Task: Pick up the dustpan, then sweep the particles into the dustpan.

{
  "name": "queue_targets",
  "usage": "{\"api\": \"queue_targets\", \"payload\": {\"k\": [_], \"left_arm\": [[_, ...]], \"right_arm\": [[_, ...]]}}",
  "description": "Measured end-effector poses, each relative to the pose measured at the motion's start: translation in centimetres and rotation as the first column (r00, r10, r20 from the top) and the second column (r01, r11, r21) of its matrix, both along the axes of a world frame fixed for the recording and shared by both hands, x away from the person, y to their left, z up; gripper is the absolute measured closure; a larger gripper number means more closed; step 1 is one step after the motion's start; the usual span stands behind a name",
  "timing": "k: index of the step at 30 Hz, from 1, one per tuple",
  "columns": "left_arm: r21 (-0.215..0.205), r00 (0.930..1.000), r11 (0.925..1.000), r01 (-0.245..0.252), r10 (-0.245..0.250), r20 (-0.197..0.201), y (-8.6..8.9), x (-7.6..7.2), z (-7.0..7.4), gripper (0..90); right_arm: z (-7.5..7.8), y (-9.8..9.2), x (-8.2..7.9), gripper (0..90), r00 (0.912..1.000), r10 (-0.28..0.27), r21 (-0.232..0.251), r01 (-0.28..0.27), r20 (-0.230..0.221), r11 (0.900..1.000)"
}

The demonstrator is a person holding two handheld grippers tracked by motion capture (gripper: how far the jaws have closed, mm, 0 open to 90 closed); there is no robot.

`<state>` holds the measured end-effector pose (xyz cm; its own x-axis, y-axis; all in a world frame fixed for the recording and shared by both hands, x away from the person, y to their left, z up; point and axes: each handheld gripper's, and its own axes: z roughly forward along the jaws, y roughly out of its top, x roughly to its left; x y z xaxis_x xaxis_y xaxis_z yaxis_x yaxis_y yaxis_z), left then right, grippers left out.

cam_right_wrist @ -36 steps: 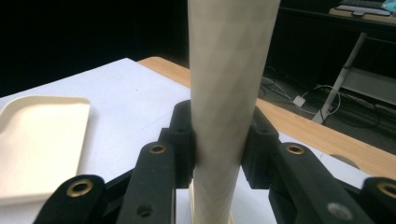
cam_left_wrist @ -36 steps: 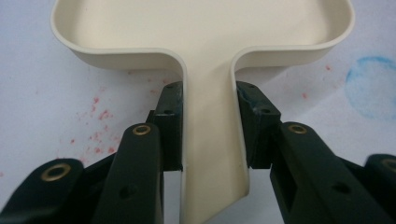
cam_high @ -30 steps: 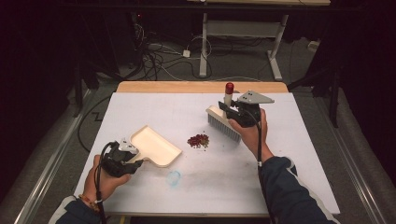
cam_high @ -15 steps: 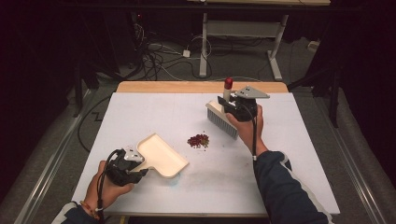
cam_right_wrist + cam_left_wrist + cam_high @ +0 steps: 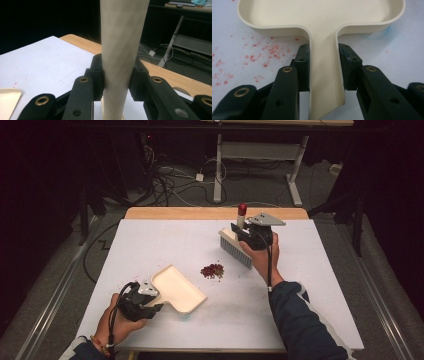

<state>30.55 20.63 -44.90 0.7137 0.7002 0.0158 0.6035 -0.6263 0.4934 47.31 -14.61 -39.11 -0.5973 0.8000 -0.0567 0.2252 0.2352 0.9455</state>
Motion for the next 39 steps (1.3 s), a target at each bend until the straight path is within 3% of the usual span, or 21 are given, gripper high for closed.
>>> {"api": "queue_targets", "payload": {"k": [15,30,39], "left_arm": [[0.004,0.9995,0.9996,0.026,-0.026,-0.017,-0.9,0.1,-0.6,63.6],[-0.003,0.9986,0.9994,0.035,-0.035,-0.039,-1.9,0.7,-1.1,63.6],[0.003,0.9965,0.9991,0.041,-0.041,-0.073,-2.3,1.3,-1.3,63.7]], "right_arm": [[0.1,0.4,0.1,70.6,0.9999,-0.008,-0.003,0.008,0.015,1.000],[-0.8,3.1,-0.7,70.3,0.9983,0.058,-0.001,-0.058,0.007,0.998],[-1.1,3.5,-1.8,69.9,0.9950,0.100,0.006,-0.100,0.005,0.995]]}}
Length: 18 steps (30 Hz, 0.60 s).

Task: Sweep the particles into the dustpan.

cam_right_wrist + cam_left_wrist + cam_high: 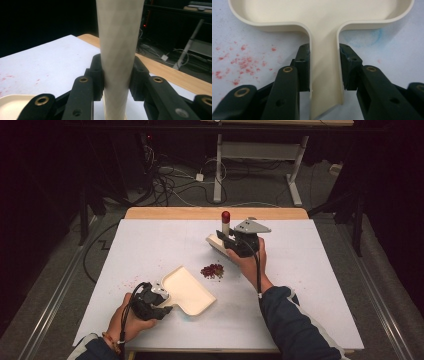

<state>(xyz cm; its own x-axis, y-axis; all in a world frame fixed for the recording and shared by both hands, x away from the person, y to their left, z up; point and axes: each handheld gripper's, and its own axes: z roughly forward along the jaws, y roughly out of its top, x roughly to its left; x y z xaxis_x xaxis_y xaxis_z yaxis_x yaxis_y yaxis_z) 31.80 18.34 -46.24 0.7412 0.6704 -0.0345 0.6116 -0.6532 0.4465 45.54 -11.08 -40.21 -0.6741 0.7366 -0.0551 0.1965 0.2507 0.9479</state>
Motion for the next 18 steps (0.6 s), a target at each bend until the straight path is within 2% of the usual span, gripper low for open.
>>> {"api": "queue_targets", "payload": {"k": [4,8,18], "left_arm": [[0.006,1.0000,1.0000,-0.001,0.001,0.002,-0.4,0.2,-0.1,63.6],[0.006,1.0000,1.0000,-0.003,0.003,-0.001,-0.9,0.5,-0.1,63.7],[0.003,0.9998,0.9999,-0.016,0.016,-0.007,-1.8,0.8,-0.1,63.6]], "right_arm": [[-0.3,0.2,-0.7,69.3,0.9993,0.036,0.007,-0.036,0.002,0.999],[-0.7,0.4,-1.7,68.5,0.9989,0.047,0.025,-0.047,-0.006,0.999],[-1.3,1.2,-4.7,68.5,0.9972,0.075,0.057,-0.075,0.011,0.996]]}}
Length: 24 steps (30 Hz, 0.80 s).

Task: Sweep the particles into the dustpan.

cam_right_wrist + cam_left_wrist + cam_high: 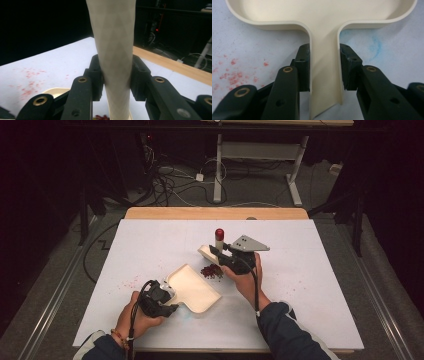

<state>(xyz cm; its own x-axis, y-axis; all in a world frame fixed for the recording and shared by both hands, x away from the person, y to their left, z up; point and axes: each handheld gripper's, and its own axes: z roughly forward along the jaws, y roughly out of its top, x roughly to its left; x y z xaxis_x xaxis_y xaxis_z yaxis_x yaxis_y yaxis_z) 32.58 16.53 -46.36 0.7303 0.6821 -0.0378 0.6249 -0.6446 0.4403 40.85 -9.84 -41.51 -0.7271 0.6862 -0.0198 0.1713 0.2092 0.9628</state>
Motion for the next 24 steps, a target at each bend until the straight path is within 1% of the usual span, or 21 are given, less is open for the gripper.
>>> {"api": "queue_targets", "payload": {"k": [3,5,6,8,10,12,14,16,18,21,24], "left_arm": [[-0.002,1.0000,1.0000,-0.008,0.008,-0.001,-0.3,0.0,0.0,63.6],[0.005,1.0000,1.0000,-0.006,0.006,0.005,-0.5,0.0,0.0,63.6],[0.000,0.9999,0.9999,-0.010,0.010,-0.002,-0.6,0.0,0.0,63.6],[0.004,0.9999,0.9999,-0.014,0.014,0.000,-0.9,0.0,0.0,63.7],[0.001,0.9998,0.9998,-0.018,0.018,0.000,-1.1,0.0,0.0,63.6],[0.003,0.9998,0.9998,-0.020,0.020,-0.001,-1.4,0.1,0.0,63.6],[-0.003,0.9996,0.9996,-0.028,0.028,-0.003,-1.7,0.1,0.0,63.6],[0.002,0.9996,0.9996,-0.029,0.029,-0.002,-1.9,0.2,0.0,63.6],[-0.008,0.9993,0.9993,-0.038,0.038,-0.006,-2.0,0.2,0.0,63.6],[-0.004,0.9992,0.9992,-0.039,0.039,-0.002,-2.1,0.3,0.0,63.6],[-0.004,0.9992,0.9992,-0.039,0.039,-0.004,-2.2,0.3,0.0,63.6]], "right_arm": [[-0.3,0.7,-0.9,68.2,0.9999,-0.012,0.002,0.012,0.004,1.000],[-0.4,1.1,-1.4,68.4,0.9998,-0.020,0.024,0.019,0.004,1.000],[-0.4,1.2,-1.6,68.5,0.9999,-0.014,0.033,0.014,0.004,0.999],[-0.4,1.7,-2.0,68.6,0.9998,-0.021,0.051,0.021,-0.003,0.998],[-0.5,2.2,-2.5,68.4,0.9996,-0.028,0.042,0.028,-0.006,0.999],[-0.5,2.6,-2.9,68.3,0.9994,-0.034,0.032,0.034,0.003,0.999],[-0.5,2.8,-3.2,68.5,0.9996,-0.027,0.041,0.027,0.002,0.999],[-0.3,2.9,-3.5,68.8,0.9996,-0.026,0.037,0.026,0.007,0.999],[-0.2,3.0,-3.7,68.9,0.9995,-0.030,0.040,0.029,0.005,0.999],[-0.1,3.0,-3.9,69.0,0.9996,-0.028,0.053,0.029,-0.003,0.998],[0.1,2.9,-4.2,69.2,0.9996,-0.027,0.054,0.027,-0.003,0.998]]}}
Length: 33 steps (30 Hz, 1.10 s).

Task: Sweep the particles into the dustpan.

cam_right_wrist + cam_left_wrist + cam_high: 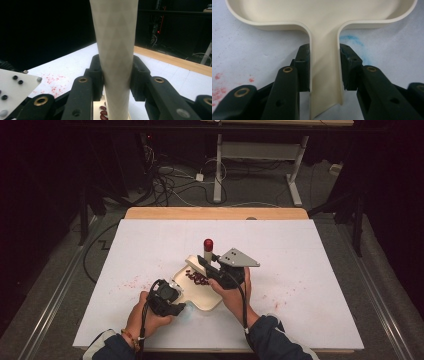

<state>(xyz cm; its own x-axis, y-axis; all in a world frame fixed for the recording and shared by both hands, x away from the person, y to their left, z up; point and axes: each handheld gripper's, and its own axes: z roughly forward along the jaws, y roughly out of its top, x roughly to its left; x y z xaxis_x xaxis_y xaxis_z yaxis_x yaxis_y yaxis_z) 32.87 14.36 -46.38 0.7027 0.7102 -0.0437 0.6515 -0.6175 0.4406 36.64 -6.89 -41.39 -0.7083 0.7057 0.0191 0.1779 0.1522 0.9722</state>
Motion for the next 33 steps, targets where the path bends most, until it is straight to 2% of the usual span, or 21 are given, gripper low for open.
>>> {"api": "queue_targets", "payload": {"k": [4,8,14,16,19,26,30,33], "left_arm": [[0.006,1.0000,1.0000,0.001,-0.001,0.004,-0.1,0.0,0.0,63.5],[0.006,1.0000,1.0000,-0.003,0.003,0.005,-0.1,-0.1,0.0,63.6],[0.006,1.0000,1.0000,-0.001,0.001,0.006,-0.1,0.0,0.0,63.5],[0.003,1.0000,1.0000,0.000,0.000,0.006,0.0,0.0,0.0,63.6],[0.002,1.0000,1.0000,0.002,-0.002,0.006,0.0,0.0,0.0,63.5],[-0.007,1.0000,1.0000,0.006,-0.006,0.004,0.1,0.1,-0.1,63.6],[-0.001,0.9999,1.0000,0.010,-0.010,0.005,0.1,0.1,0.0,63.6],[0.005,0.9999,0.9999,0.015,-0.015,0.006,0.1,0.0,0.0,63.6]], "right_arm": [[0.3,0.1,-0.6,70.4,0.9996,0.027,0.016,-0.027,-0.005,1.000],[0.5,0.6,-1.2,70.6,0.9985,0.052,0.006,-0.052,-0.014,0.999],[0.8,0.4,-1.1,70.7,0.9980,0.062,0.009,-0.061,-0.016,0.998],[1.1,0.2,-1.0,70.7,0.9983,0.059,0.008,-0.059,-0.003,0.998],[2.0,-0.6,-0.6,70.7,0.9980,0.063,0.039,-0.063,-0.006,0.997],[4.6,-3.0,0.6,70.7,0.9993,0.034,0.064,-0.035,0.018,0.997],[5.6,-4.2,1.6,70.7,0.9989,-0.001,0.038,-0.001,0.047,0.999],[5.5,-4.8,2.5,70.7,0.9981,-0.033,0.004,0.033,0.052,0.999]]}}
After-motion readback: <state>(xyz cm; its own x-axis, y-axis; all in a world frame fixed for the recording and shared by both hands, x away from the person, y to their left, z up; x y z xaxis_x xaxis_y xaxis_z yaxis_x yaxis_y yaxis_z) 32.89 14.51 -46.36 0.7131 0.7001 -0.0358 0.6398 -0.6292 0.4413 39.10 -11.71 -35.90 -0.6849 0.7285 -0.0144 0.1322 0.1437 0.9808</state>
